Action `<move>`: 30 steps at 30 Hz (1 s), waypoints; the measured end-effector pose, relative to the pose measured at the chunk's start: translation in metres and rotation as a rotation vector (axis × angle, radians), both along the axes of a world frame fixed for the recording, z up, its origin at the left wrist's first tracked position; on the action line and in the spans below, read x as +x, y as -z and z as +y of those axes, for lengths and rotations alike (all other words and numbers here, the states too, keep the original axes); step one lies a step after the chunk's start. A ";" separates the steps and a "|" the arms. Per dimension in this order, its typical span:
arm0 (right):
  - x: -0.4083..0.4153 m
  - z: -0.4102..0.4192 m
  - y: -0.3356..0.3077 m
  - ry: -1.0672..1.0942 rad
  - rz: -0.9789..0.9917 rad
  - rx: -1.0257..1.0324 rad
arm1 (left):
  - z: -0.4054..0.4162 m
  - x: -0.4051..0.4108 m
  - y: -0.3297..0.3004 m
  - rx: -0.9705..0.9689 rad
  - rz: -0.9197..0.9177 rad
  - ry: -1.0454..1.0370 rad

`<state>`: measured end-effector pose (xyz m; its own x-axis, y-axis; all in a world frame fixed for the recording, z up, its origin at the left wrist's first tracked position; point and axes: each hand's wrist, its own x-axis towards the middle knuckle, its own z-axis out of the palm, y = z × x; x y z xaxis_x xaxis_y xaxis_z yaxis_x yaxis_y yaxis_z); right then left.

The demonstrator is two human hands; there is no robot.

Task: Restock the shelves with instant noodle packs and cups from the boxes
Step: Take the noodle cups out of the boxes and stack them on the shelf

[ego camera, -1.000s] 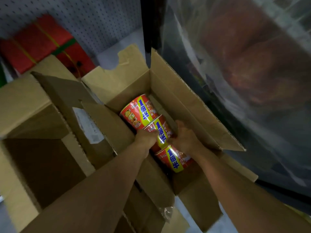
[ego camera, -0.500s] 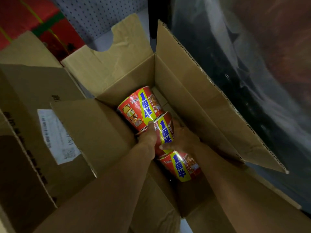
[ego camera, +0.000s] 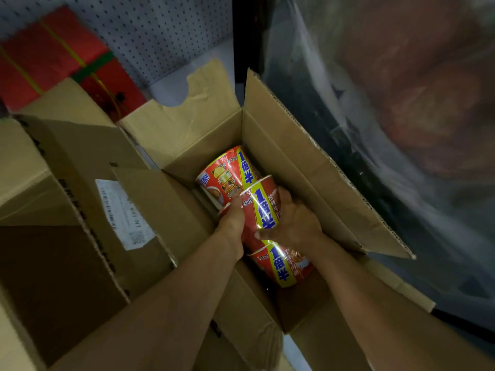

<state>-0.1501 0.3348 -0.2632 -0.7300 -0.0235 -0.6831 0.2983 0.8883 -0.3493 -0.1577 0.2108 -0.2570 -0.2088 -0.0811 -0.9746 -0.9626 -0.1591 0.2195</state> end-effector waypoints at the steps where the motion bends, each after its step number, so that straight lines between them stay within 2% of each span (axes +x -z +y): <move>1: 0.001 0.000 -0.008 0.011 0.024 0.010 | -0.003 0.001 -0.007 0.017 -0.003 -0.002; 7: 0.011 -0.013 -0.057 0.102 0.164 0.105 | -0.019 0.002 -0.042 0.113 -0.027 -0.025; 12: 0.019 -0.040 -0.074 0.198 0.261 0.007 | -0.038 -0.010 -0.063 0.108 0.061 -0.073; 17: 0.000 -0.059 -0.055 0.252 0.345 -0.101 | -0.051 -0.034 -0.057 0.126 0.165 -0.082; 21: 0.003 -0.062 -0.034 0.224 0.282 -0.154 | -0.053 -0.038 -0.042 0.143 0.122 -0.101; 30: 0.020 -0.054 -0.022 0.256 0.329 -0.205 | -0.049 -0.043 -0.036 0.194 0.062 -0.131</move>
<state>-0.1297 0.2811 -0.2408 -0.9071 0.0750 -0.4143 0.3427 0.7031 -0.6231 -0.2004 0.1620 -0.2213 -0.2684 0.0759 -0.9603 -0.9166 -0.3268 0.2303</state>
